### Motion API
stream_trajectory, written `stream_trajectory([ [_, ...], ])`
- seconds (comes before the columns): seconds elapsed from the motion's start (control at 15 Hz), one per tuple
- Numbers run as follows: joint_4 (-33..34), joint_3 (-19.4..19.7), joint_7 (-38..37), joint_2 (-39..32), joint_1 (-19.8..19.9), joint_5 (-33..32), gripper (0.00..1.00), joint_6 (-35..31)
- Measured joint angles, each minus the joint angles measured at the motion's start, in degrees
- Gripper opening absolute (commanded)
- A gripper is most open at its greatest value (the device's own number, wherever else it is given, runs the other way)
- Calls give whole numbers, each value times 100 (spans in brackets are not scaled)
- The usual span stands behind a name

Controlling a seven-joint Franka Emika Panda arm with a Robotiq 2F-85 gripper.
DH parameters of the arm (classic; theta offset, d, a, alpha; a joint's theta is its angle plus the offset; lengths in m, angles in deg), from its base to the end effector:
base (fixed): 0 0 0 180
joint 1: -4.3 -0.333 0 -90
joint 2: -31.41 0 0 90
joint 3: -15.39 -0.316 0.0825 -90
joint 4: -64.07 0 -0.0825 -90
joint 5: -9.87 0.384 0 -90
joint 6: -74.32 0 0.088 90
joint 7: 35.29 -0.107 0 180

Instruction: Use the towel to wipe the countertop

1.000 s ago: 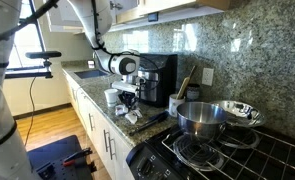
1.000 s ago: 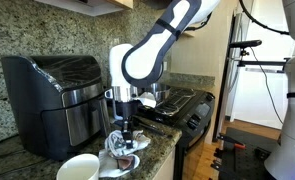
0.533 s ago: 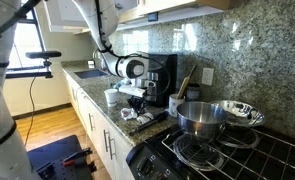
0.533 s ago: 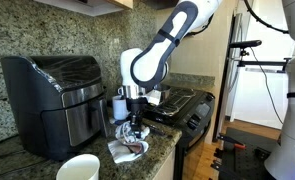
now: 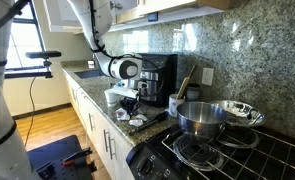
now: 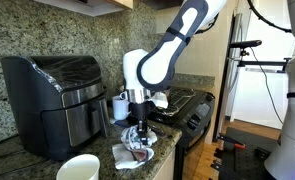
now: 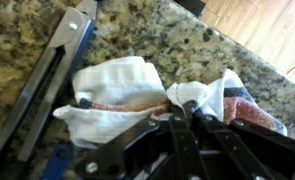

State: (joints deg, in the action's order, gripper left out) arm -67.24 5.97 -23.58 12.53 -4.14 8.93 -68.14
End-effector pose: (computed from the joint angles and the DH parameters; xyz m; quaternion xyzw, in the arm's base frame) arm 0.4905 0.1610 0.1976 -0.9635 -0.2587 0.0661 0.0186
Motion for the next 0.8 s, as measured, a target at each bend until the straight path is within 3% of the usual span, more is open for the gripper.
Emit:
stream_trajectory([
  [0.4,-68,-529,177,33,-120,8,5,-1],
  [0.8,209,-442,153,7,-196,-14,5,-5],
])
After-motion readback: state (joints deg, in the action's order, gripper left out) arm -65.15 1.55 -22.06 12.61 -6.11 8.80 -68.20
